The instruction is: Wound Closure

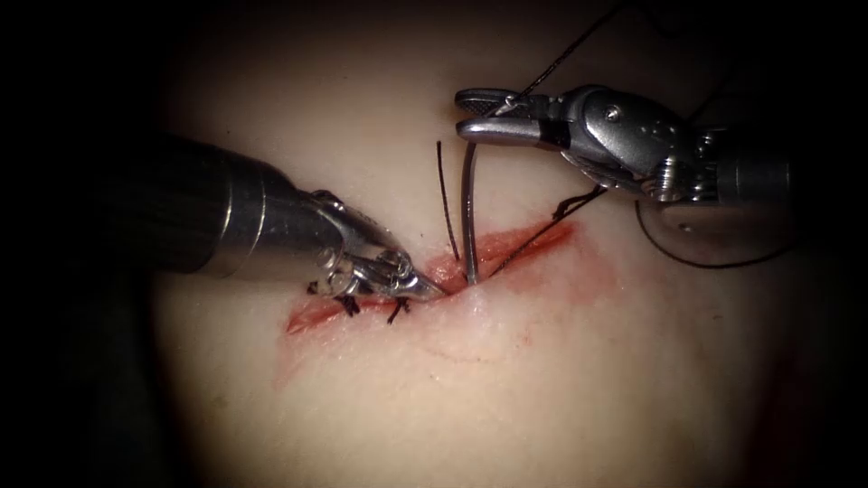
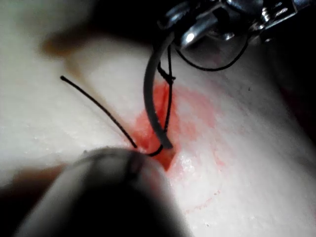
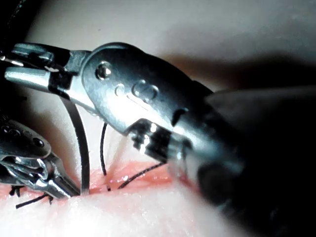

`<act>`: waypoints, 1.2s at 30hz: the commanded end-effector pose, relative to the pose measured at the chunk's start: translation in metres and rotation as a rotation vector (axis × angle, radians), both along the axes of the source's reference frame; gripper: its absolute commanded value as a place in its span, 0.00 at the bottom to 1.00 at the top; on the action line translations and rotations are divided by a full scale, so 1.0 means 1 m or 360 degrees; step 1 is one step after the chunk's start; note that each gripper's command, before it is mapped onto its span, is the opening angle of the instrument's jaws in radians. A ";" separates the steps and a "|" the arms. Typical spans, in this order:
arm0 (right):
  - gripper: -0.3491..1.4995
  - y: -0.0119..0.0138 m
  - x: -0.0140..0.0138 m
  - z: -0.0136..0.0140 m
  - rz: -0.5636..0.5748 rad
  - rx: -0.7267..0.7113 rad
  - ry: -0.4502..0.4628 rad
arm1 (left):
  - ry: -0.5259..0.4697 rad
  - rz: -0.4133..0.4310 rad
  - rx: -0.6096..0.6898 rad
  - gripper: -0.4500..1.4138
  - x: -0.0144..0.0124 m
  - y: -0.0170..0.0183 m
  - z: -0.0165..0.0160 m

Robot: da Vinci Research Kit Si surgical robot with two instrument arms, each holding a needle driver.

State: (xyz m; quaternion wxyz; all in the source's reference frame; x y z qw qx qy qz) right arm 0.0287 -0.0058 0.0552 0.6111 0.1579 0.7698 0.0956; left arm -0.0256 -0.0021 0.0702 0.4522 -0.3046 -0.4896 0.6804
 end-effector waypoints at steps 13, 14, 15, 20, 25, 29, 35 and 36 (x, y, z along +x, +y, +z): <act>0.00 0.0009 0.0009 0.0017 0.0062 0.0052 -0.0054 | -0.0003 0.0003 0.0008 0.11 -0.0005 0.0000 0.0001; 0.00 0.0010 0.0008 0.0020 0.0069 0.0068 -0.0061 | -0.0003 0.0003 0.0008 0.10 -0.0005 0.0000 0.0001; 0.00 0.0010 0.0007 0.0022 0.0073 0.0085 -0.0067 | -0.0003 0.0003 0.0008 0.10 -0.0005 0.0000 0.0001; 0.00 0.0012 0.0006 0.0025 0.0099 0.0256 -0.0103 | -0.0003 0.0003 0.0008 0.09 -0.0004 0.0000 0.0001; 0.00 0.0011 0.0005 0.0027 0.0100 0.0409 -0.0121 | -0.0004 0.0003 0.0009 0.08 -0.0004 0.0001 0.0000; 0.00 0.0011 0.0004 0.0028 0.0078 0.0478 -0.0141 | -0.0004 0.0004 0.0009 0.08 -0.0004 0.0001 0.0000; 0.00 0.0010 0.0003 0.0029 0.0055 0.0545 -0.0169 | -0.0005 0.0004 0.0010 0.08 -0.0004 0.0001 0.0000; 0.00 0.0010 0.0003 0.0029 0.0051 0.0553 -0.0169 | -0.0005 0.0004 0.0010 0.08 -0.0004 0.0001 -0.0001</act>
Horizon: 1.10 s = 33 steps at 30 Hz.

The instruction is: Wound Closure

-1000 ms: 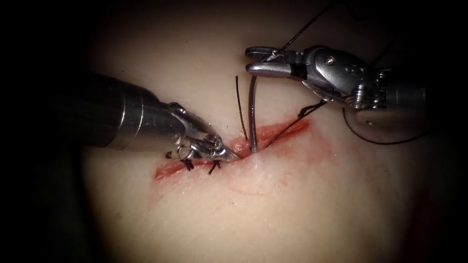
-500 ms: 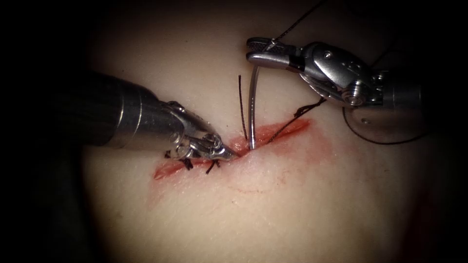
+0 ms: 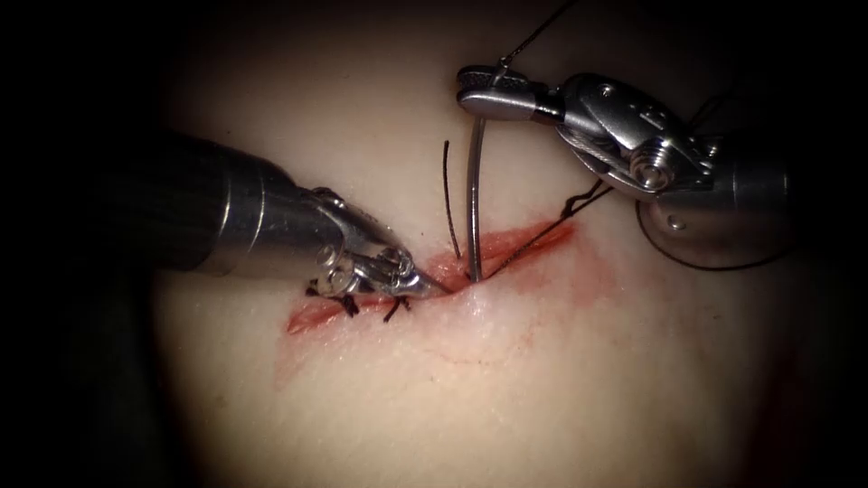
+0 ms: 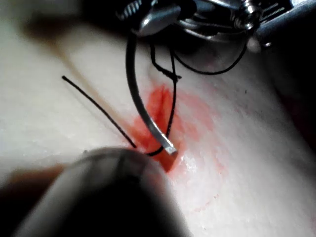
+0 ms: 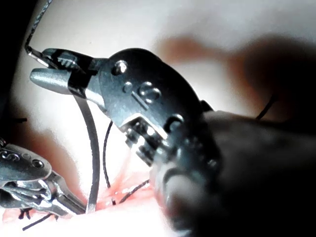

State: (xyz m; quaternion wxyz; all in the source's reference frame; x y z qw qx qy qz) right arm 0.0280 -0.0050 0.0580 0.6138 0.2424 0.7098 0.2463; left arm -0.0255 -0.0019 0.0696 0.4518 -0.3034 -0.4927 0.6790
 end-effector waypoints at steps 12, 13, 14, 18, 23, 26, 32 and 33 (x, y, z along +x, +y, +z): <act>0.00 0.0006 0.0011 0.0004 0.0139 0.0007 -0.0029 | 0.0000 -0.0001 0.0001 0.06 -0.0006 -0.0002 0.0004; 0.00 0.0006 0.0011 0.0004 0.0144 0.0007 -0.0031 | 0.0000 -0.0001 0.0001 0.06 -0.0006 -0.0002 0.0004; 0.00 0.0006 0.0011 0.0004 0.0145 0.0007 -0.0032 | 0.0000 -0.0001 0.0001 0.06 -0.0006 -0.0002 0.0004; 0.00 0.0007 0.0011 0.0005 0.0177 0.0011 -0.0043 | -0.0001 0.0000 0.0001 0.05 -0.0006 -0.0002 0.0004; 0.00 0.0010 0.0009 0.0005 0.0198 0.0008 -0.0047 | -0.0001 0.0000 0.0002 0.05 -0.0006 -0.0002 0.0004; 0.00 0.0012 0.0008 0.0005 0.0207 0.0010 -0.0035 | -0.0001 -0.0001 0.0002 0.05 -0.0006 -0.0002 0.0004; 0.00 0.0019 0.0002 0.0003 0.0214 0.0019 -0.0030 | -0.0001 -0.0001 0.0002 0.04 -0.0007 -0.0003 0.0003; 0.00 0.0019 0.0001 0.0003 0.0216 0.0019 -0.0031 | 0.0000 -0.0001 0.0002 0.04 -0.0007 -0.0003 0.0003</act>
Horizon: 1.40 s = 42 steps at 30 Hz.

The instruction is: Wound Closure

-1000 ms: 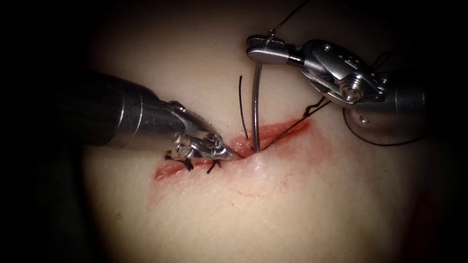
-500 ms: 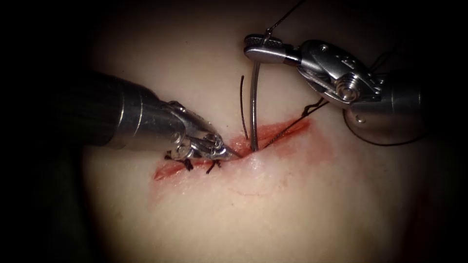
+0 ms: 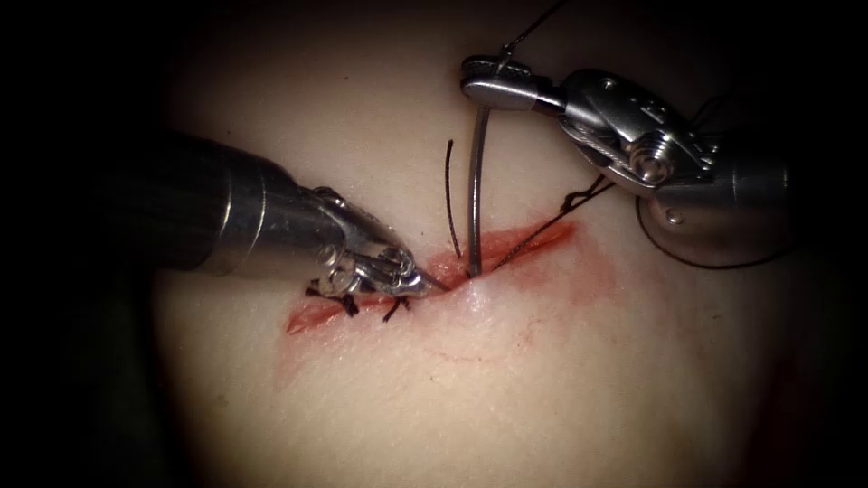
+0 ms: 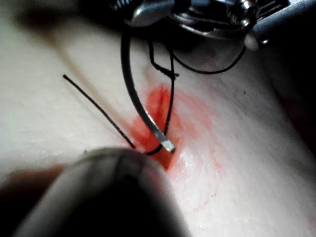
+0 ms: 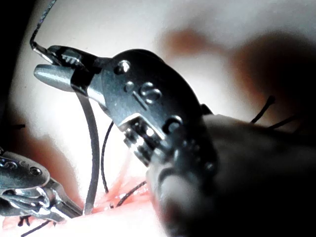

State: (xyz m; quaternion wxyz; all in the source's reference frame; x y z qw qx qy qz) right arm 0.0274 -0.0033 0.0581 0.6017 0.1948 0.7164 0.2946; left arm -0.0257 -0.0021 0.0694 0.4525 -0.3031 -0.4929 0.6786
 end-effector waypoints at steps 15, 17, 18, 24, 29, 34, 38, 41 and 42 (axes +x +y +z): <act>0.00 0.0000 0.0013 0.0001 0.0136 0.0002 -0.0030 | 0.0001 -0.0003 0.0010 0.03 -0.0005 0.0000 0.0004; 0.00 -0.0001 0.0014 0.0001 0.0143 0.0001 -0.0034 | 0.0001 -0.0002 0.0011 0.03 -0.0005 0.0000 0.0004; 0.00 -0.0001 0.0014 0.0001 0.0146 0.0001 -0.0036 | 0.0001 -0.0002 0.0011 0.03 -0.0005 0.0000 0.0004; 0.00 0.0002 0.0013 0.0001 0.0150 0.0021 -0.0034 | 0.0001 -0.0002 0.0012 0.03 -0.0005 0.0000 0.0003; 0.00 0.0007 0.0010 -0.0001 0.0156 0.0038 -0.0034 | 0.0001 -0.0002 0.0012 0.03 -0.0006 0.0000 0.0003; 0.00 0.0009 0.0009 -0.0003 0.0149 0.0096 -0.0020 | 0.0001 -0.0002 0.0012 0.03 -0.0006 0.0000 0.0003; 0.00 0.0009 0.0009 -0.0003 0.0139 0.0120 -0.0005 | 0.0001 -0.0002 0.0012 0.03 -0.0006 0.0000 0.0003; 0.00 0.0007 0.0009 -0.0002 0.0136 0.0137 -0.0001 | 0.0001 -0.0002 0.0012 0.03 -0.0006 0.0000 0.0003; 0.00 0.0007 0.0009 -0.0002 0.0126 0.0145 -0.0006 | 0.0001 -0.0002 0.0012 0.03 -0.0006 0.0000 0.0003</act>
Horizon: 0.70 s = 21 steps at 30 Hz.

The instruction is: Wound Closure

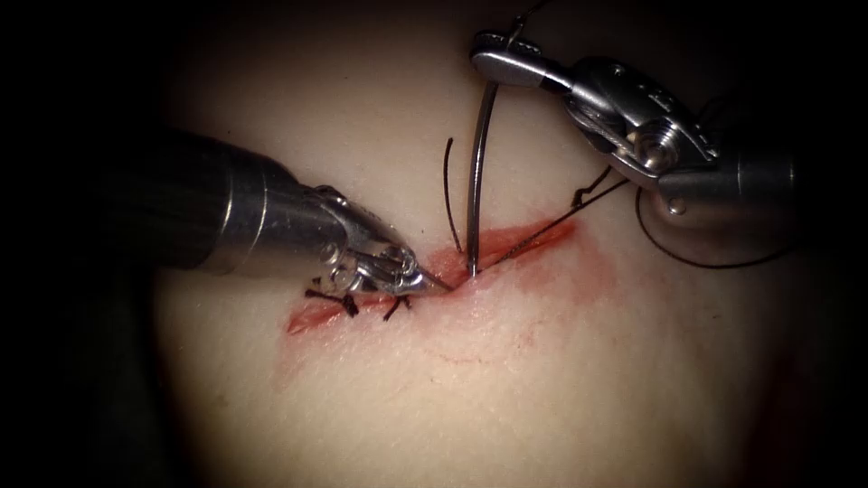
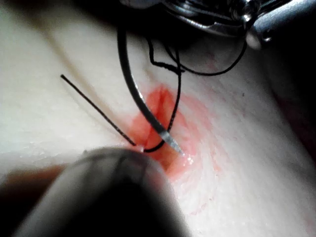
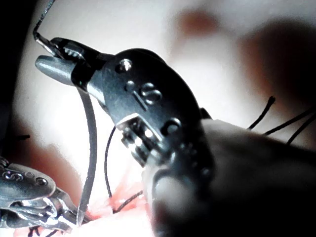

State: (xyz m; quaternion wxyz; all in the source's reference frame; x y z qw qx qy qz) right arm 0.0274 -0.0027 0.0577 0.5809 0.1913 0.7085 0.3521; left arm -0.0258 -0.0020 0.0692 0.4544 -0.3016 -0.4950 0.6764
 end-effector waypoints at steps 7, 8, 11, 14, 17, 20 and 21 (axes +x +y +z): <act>0.00 -0.0005 0.0011 0.0006 -0.0052 0.0004 -0.0014 | -0.0001 0.0002 0.0001 0.03 -0.0004 -0.0001 0.0005; 0.00 -0.0006 0.0011 0.0006 -0.0059 0.0003 -0.0016 | -0.0001 0.0002 0.0001 0.03 -0.0004 -0.0001 0.0005; 0.00 -0.0007 0.0011 0.0007 -0.0076 -0.0001 -0.0019 | -0.0001 0.0002 0.0001 0.03 -0.0004 -0.0001 0.0005; 0.00 -0.0010 0.0012 0.0010 -0.0092 -0.0007 -0.0029 | -0.0001 0.0002 0.0001 0.03 -0.0004 -0.0001 0.0005; 0.00 -0.0015 0.0013 0.0015 -0.0118 -0.0016 -0.0057 | -0.0001 0.0003 0.0001 0.03 -0.0004 -0.0001 0.0005; 0.00 -0.0018 0.0014 0.0017 -0.0134 -0.0023 -0.0057 | -0.0001 0.0003 0.0001 0.03 -0.0004 -0.0001 0.0005; 0.00 -0.0018 0.0014 0.0017 -0.0134 -0.0023 -0.0057 | -0.0001 0.0003 0.0001 0.03 -0.0004 -0.0001 0.0005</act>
